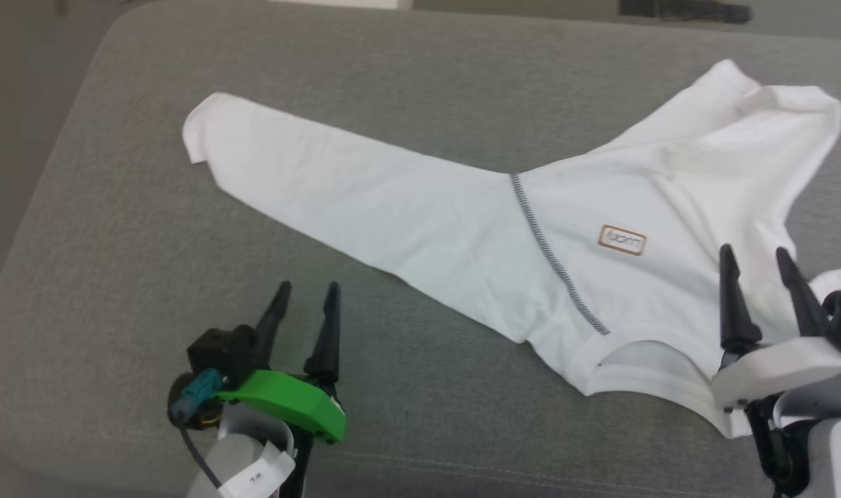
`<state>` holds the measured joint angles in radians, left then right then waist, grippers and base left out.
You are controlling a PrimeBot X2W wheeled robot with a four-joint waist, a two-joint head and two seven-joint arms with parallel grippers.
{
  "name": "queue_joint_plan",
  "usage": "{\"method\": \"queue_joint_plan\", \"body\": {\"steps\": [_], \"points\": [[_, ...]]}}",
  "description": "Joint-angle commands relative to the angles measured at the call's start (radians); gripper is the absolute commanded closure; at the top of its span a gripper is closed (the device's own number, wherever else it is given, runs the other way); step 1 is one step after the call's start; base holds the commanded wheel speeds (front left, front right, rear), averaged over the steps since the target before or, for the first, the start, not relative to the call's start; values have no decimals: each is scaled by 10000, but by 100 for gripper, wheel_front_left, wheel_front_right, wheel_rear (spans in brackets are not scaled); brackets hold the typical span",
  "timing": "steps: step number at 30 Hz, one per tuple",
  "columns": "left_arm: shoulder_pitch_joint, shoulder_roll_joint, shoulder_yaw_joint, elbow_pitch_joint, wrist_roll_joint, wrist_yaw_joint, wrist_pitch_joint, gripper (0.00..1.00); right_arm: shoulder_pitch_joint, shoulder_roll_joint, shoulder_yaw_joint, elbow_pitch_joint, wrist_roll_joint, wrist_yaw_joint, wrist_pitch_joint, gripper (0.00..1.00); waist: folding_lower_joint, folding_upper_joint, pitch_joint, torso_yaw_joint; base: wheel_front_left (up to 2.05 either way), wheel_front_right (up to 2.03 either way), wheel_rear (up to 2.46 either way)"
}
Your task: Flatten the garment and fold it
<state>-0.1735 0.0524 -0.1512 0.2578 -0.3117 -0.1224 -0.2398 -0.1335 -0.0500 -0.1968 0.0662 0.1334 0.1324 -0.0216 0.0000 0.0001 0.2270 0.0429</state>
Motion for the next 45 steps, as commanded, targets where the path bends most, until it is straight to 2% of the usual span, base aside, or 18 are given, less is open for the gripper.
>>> {"method": "queue_joint_plan", "body": {"steps": [1, 3, 7, 8, 9, 15, 18, 22, 23, 24, 25, 29, 35, 41, 44, 45], "points": [[-143, -20, -146, 201, -232, -36, 219, 0, 195, -8, 151, -97, 138, -17, -93, 0, 0, -1, -798, -982, 0, 0, 0], [-355, -20, -397, 564, -544, 100, 823, 0, 461, -6, 394, -135, 431, -17, -175, 0, 0, -1, -845, -1198, 0, 0, 0], [-871, -21, -691, 1269, -1291, 725, 2139, 0, 811, -5, 921, -215, 537, -17, -300, 0, 0, -1, -845, -1630, 0, 0, 0], [-1041, -21, -761, 1467, -1450, 926, 2501, 0, 860, -5, 1024, -240, 545, -17, -314, 0, 0, -1, -825, -1730, 0, 0, 0], [-1483, -21, -916, 1942, -1637, 1404, 3342, 0, 898, -4, 1248, -308, 487, -17, -331, 0, 0, -1, -743, -1969, 0, 0, 0], [-2302, 88, -1012, 2886, -1485, 2311, 4659, 0, 778, -4, 1542, -402, 560, -17, -421, 0, 0, -1, -477, -2341, 0, 0, 0], [-2669, 154, -1039, 3204, -1413, 2598, 5175, 0, 709, -4, 1669, -412, 663, -17, -476, 0, 0, -1, -320, -2430, 0, 0, 0], [-3076, 327, -1198, 3464, -1222, 2730, 5583, 0, 631, -4, 1750, -386, 738, -17, -548, 0, 0, -1, -160, -2460, 0, 0, 0], [-3170, 396, -1258, 3503, -1122, 2754, 5570, 27, 612, -4, 1785, -368, 760, -17, -558, 0, 0, -1, -129, -2459, 0, 0, 0], [-3229, 445, -1311, 3544, -1048, 2764, 5565, 72, 595, -4, 1806, -354, 778, -17, -570, 0, 0, -1, -107, -2455, 0, 0, 0], [-3288, 496, -1409, 3580, -974, 2690, 5562, 100, 571, -3, 1848, -343, 809, -17, -589, 0, 0, -1, -83, -2444, 0, 0, 0], [-3376, 601, -1319, 3392, -973, 2583, 4852, 100, 529, -3, 1865, -287, 904, -17, -652, 0, 0, -1, -83, -2307, 0, 0, 0], [-2967, 1210, -499, 2705, -1162, 2821, 3326, 100, 564, -3, 1799, -289, 797, -17, -600, 0, 0, -1, -282, -1987, 0, 0, 0], [-2242, 2093, 309, 1817, -1291, 3144, 2684, 100, 637, -3, 1660, -388, 666, -17, -437, 0, 0, -1, -457, -1568, 0, 0, 0], [-1869, 2280, 545, 1572, -1504, 3135, 2734, 100, 680, -3, 1679, -425, 591, -17, -311, 0, 0, -1, -519, -1393, 0, 0, 0], [-1722, 2228, 647, 1482, -1728, 3046, 2788, 57, 697, -3, 1715, -435, 548, -17, -250, 0, 0, -1, -546, -1330, 0, 0, 0]]}}
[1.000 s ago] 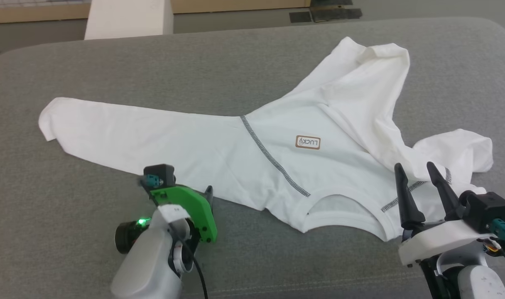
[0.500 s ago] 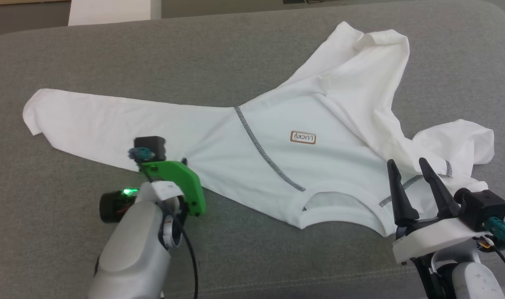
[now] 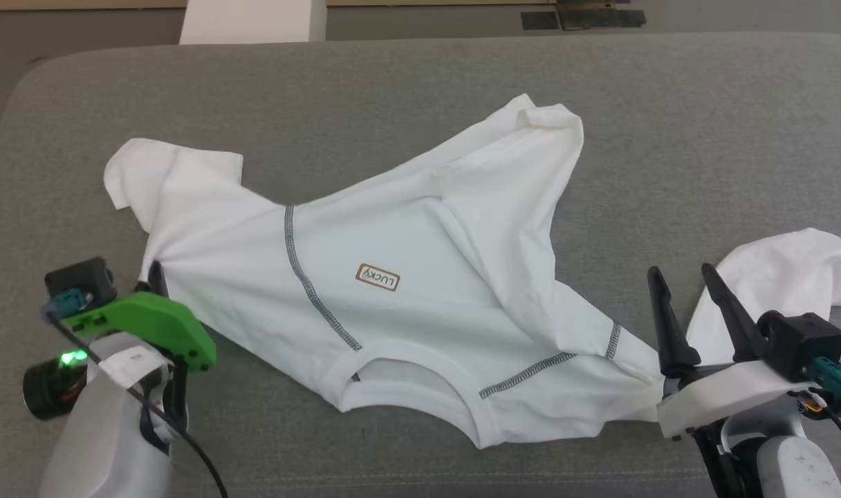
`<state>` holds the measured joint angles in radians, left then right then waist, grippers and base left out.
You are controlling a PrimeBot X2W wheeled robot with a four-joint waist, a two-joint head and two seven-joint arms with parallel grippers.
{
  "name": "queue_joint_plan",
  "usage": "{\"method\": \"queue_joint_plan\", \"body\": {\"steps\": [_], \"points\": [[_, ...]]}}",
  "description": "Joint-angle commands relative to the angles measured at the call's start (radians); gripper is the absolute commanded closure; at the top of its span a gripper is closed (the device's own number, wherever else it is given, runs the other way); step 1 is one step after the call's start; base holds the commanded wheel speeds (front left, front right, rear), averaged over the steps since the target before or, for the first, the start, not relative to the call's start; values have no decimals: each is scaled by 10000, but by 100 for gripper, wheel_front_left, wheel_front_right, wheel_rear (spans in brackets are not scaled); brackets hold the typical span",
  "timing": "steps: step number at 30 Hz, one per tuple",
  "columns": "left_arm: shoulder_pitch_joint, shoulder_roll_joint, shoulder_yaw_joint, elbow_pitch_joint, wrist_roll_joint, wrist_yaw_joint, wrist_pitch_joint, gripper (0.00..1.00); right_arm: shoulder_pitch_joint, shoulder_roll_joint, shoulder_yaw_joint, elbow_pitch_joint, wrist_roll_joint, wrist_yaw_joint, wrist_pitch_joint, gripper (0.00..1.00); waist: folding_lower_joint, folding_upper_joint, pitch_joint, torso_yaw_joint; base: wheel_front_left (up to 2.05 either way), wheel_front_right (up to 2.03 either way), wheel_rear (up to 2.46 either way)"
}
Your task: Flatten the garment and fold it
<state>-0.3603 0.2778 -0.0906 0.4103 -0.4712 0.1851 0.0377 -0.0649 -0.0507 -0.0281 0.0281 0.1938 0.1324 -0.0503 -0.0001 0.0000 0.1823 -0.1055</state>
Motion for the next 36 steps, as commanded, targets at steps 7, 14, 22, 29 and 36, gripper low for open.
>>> {"method": "queue_joint_plan", "body": {"steps": [7, 14, 22, 29, 36], "points": [[1233, -429, 105, -803, -797, -558, -322, 0, 10, 5, 618, -68, -281, -17, 682, 0, 1, 0, -222, 501, 0, 0, 0], [2213, -738, -21, -1959, -306, -564, -2219, 0, -140, 5, 1051, 409, -504, -17, 2747, 0, 1, 0, -90, 1088, 0, 0, 0], [2037, -1078, -164, -2802, 615, -783, -2974, 0, -1359, 5, 246, 1090, -108, -17, 4409, 0, 1, 0, 416, 1782, 0, 0, 0], [1696, -1643, 80, -3494, 1274, -1270, -2991, 0, -3350, 5, -663, 2714, -905, -17, 5003, 0, 1, 0, 987, 2302, 0, 0, 0], [1457, -2054, 194, -3457, 1562, -1752, -2993, 0, -4546, 5, -1086, 4344, -2112, -17, 6406, 0, 1, 0, 1489, 2817, 0, 0, 0]]}}
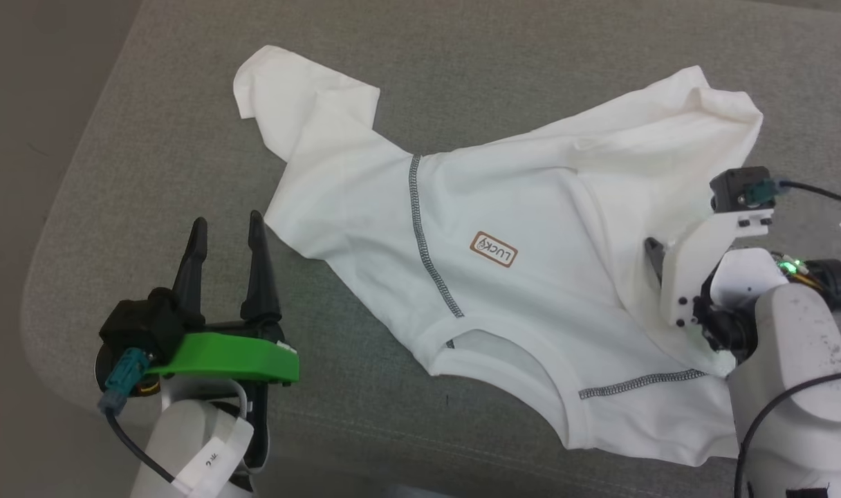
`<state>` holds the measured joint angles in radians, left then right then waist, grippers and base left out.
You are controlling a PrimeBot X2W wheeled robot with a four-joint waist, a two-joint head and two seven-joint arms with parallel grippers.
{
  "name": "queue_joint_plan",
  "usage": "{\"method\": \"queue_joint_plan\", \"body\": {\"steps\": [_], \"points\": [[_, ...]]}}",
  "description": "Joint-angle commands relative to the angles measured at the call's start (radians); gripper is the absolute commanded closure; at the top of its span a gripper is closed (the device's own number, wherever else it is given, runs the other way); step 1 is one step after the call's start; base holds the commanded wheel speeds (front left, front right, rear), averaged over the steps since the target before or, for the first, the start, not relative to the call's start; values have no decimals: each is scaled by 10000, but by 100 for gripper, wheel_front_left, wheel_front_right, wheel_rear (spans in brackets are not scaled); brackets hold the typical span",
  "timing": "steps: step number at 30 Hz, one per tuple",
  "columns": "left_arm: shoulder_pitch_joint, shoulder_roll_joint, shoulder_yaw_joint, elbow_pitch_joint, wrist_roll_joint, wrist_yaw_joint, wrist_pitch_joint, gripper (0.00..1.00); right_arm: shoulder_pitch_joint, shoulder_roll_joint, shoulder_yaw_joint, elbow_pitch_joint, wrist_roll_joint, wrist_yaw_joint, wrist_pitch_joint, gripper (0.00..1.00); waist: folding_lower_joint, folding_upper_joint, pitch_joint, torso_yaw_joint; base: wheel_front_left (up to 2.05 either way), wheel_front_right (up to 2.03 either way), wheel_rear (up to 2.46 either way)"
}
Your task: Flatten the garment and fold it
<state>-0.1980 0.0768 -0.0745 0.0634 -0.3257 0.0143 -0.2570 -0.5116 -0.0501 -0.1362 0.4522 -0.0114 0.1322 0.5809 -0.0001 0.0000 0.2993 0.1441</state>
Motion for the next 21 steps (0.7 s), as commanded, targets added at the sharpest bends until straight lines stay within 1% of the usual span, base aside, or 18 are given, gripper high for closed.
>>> {"method": "queue_joint_plan", "body": {"steps": [1, 2, 3, 6, 11, 16, 21], "points": [[-186, -87, 42, 47, 132, -92, -46, 0, -182, -1, -80, 233, -230, -15, 387, 53, 1, 0, 383, 388, 0, 0, 0], [-205, -115, 42, 83, 152, -129, -46, 0, -262, -1, -148, 262, -391, -15, 551, 79, 1, 0, 427, 437, 0, 0, 0], [-233, -145, 50, 110, 173, -169, -46, 0, -355, -12, -249, 228, -621, -15, 699, 100, 1, 0, 481, 494, 0, 0, 0], [-295, -201, 97, 157, 189, -250, -46, 0, -636, -169, -643, -90, -992, -15, 651, 100, 1, 0, 583, 621, 0, 0, 0], [-402, -247, 160, 178, 194, -363, -46, 0, -1542, -769, -929, -649, -1398, -15, -227, 100, 1, 0, 730, 786, 0, 0, 0], [-627, -260, 112, 140, 141, -438, -47, 0, -3046, -1465, -646, -603, -1973, -15, -1121, 100, 1, 0, 1094, 948, 0, 0, 0], [-1006, -263, -208, 20, -93, -389, -47, 0, -4833, -2132, -83, 40, -2464, -15, -2198, 100, 1, 0, 1644, 1303, 0, 0, 0]]}}
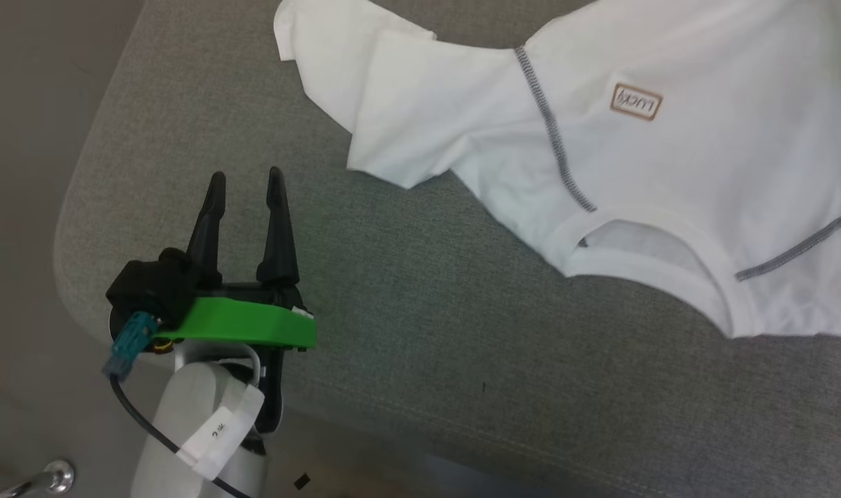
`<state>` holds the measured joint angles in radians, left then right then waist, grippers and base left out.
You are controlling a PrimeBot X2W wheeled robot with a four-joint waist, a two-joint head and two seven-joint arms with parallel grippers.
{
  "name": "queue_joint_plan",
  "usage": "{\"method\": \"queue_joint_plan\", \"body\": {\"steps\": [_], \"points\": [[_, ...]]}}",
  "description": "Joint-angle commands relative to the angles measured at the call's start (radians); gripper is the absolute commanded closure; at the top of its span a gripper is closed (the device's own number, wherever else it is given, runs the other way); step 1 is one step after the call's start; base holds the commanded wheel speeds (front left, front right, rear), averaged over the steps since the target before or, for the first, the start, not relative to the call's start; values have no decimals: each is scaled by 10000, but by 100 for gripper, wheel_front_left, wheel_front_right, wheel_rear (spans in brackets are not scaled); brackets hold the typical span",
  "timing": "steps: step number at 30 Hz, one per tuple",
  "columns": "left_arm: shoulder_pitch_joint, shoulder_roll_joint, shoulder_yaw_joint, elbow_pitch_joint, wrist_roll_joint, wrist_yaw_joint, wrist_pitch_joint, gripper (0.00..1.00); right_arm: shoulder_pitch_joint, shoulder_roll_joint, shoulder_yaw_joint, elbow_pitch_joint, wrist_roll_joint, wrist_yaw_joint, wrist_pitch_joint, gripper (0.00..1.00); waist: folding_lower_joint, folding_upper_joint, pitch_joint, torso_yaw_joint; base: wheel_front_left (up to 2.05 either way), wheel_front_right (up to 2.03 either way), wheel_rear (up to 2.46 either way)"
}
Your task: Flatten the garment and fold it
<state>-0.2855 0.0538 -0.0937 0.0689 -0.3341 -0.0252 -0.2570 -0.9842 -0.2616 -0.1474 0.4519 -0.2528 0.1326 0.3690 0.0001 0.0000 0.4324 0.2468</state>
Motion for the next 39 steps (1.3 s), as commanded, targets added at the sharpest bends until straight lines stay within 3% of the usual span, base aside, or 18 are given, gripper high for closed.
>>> {"method": "queue_joint_plan", "body": {"steps": [1, 7, 8, 9, 16, 21, 32, 36, 39], "points": [[-185, -33, -62, -48, -37, 20, -47, 0, -354, -60, 104, 191, -72, -19, -213, 100, -1, 0, 396, 336, 0, 0, 0], [-371, -34, -204, -128, -178, 140, -47, 0, -1259, -183, 357, 1442, -124, -19, -346, 100, -1, 0, 726, 558, 0, 0, 0], [-375, -34, -213, -129, -190, 159, -47, 0, -1233, -169, 349, 1700, -54, -19, -251, 32, -1, 0, 720, 561, 0, 0, 0], [-372, -34, -213, -130, -193, 176, -47, 0, -1188, -161, 339, 1851, 10, -19, -205, 0, -1, 0, 700, 551, 0, 0, 0], [-59, -35, 66, -91, 90, 183, -47, 0, 342, -87, 274, 1568, 1160, -19, -1066, 0, -1, 0, -12, 7, 0, 0, 0], [327, -35, 372, -16, 402, 25, -47, 0, 2535, 226, -342, -119, 2038, -19, -1498, 0, -1, 0, -713, -710, 0, 0, 0], [835, -35, 550, 255, 683, -181, -47, 0, 7255, 1931, -2974, -4460, 2452, -19, -164, 0, -1, 0, -1731, -1911, 0, 0, 0], [885, -35, 616, 287, 721, -224, -47, 0, 8215, 2097, -3450, -4956, 2684, -19, 308, 0, -1, 0, -1785, -2152, 0, 0, 0], [860, -35, 629, 301, 748, -251, -47, 0, 8520, 2108, -3623, -4622, 2997, -19, 559, 0, -1, 0, -1710, -2248, 0, 0, 0]]}}
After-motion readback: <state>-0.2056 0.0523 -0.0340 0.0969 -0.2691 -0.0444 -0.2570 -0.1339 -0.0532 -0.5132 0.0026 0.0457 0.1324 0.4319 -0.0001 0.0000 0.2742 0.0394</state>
